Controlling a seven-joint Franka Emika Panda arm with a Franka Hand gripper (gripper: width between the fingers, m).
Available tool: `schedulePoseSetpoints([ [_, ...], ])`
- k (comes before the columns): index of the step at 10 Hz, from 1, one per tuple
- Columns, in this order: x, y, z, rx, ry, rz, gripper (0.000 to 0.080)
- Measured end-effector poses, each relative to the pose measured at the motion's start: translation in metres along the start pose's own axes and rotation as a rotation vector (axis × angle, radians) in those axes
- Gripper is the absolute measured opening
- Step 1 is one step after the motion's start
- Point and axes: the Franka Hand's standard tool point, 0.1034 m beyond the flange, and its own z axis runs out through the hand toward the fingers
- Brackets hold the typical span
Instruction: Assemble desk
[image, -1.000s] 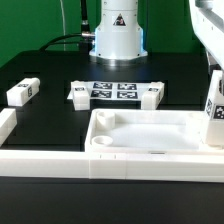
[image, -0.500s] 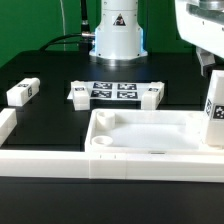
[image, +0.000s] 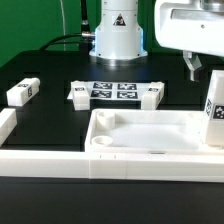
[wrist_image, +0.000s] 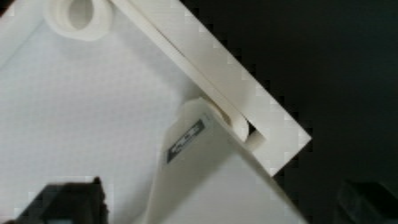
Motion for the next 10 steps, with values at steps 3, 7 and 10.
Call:
schedulePoseSetpoints([
  [3, -0.0011, 0.0004, 0.0006, -0.018, 0.008, -0.28, 0.0649],
  [7, 0.0038, 0.0049, 0.0001, -0.073, 0.036, -0.651, 0.0649],
  [10, 0.0073, 0.0073, -0.0008, -0.075, 0.03, -0.798, 0.0649],
])
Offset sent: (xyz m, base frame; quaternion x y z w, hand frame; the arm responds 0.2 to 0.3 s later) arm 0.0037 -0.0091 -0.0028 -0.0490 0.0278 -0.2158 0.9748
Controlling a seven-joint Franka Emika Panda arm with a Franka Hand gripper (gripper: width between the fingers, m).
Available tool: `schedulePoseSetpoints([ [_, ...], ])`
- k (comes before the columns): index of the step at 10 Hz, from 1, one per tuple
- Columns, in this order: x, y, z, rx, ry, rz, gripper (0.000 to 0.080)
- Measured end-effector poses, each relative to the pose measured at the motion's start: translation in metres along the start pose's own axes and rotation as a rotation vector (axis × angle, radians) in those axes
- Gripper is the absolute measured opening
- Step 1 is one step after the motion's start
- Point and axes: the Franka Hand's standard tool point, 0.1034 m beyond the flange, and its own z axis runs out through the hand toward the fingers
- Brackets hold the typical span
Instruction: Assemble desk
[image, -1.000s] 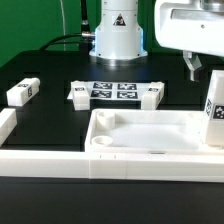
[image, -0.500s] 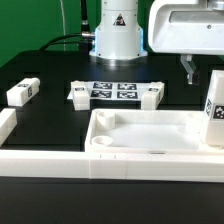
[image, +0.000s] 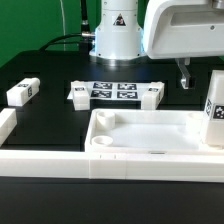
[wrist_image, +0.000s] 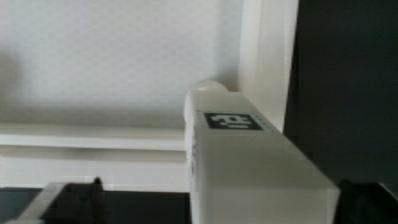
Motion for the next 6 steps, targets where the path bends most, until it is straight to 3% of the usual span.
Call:
schedulePoseSetpoints([
  [2, -0.0002, -0.0006, 0.0002, 0.0, 0.0, 0.001, 0.0384],
  [3, -0.0002, -0.0007, 0.0002, 0.0, 0.0, 0.001, 0.0289],
  [6, -0.0002, -0.0009, 0.0002, 0.001, 0.0, 0.021, 0.0289],
])
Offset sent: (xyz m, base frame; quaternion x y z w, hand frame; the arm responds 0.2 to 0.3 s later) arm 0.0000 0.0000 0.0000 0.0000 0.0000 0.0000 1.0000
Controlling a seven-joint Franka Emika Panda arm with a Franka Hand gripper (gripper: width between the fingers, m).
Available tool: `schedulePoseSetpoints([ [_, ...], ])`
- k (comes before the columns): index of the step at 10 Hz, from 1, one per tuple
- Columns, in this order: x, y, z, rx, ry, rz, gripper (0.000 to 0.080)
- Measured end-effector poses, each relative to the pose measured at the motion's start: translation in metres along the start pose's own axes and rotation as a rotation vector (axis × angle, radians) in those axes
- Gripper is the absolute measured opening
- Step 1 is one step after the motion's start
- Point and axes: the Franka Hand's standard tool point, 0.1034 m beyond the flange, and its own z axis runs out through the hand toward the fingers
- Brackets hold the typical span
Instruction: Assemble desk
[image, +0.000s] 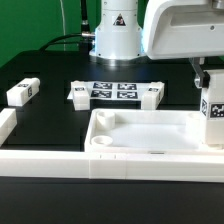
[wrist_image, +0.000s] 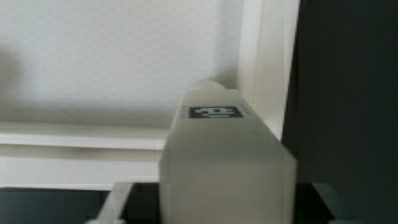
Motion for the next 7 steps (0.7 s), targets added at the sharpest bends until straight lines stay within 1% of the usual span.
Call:
schedulePoseSetpoints([
  [1, -0.0001, -0.0004, 0.0001, 0.002, 0.0, 0.028, 0.0289],
  [5, 0.0, -0.0013, 0.0002, 0.011, 0.0, 0.315, 0.029],
  [7, 0.0, 0.0013, 0.0012, 0.047, 0.003, 0.529, 0.029],
])
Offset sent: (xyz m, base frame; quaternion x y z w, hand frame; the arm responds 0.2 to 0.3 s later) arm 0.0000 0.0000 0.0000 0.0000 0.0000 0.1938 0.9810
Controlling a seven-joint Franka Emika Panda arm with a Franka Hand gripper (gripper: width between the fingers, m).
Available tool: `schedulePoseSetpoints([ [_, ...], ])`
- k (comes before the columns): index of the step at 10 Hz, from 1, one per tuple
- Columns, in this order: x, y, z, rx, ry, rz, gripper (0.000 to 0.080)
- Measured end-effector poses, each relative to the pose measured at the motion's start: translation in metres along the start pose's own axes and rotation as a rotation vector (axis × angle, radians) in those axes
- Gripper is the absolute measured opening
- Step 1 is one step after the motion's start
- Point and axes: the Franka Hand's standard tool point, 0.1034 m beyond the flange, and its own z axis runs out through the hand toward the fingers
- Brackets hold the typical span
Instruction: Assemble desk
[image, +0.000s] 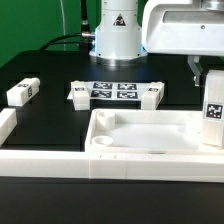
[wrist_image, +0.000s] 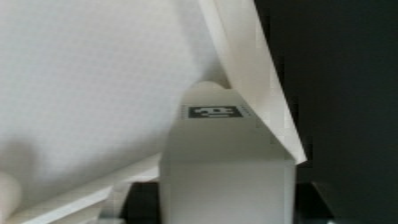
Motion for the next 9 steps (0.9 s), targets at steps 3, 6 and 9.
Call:
schedulePoseSetpoints([
  [3, -0.0005, 0.0026, 0.0006, 0.052, -0.01, 0.366, 0.029],
  [6, -0.0019, 0.0009, 0.0008, 0.049, -0.019, 0.544, 0.029],
  [9, -0.0023, -0.0001, 0.001, 0.049, -0.023, 0.697, 0.029],
])
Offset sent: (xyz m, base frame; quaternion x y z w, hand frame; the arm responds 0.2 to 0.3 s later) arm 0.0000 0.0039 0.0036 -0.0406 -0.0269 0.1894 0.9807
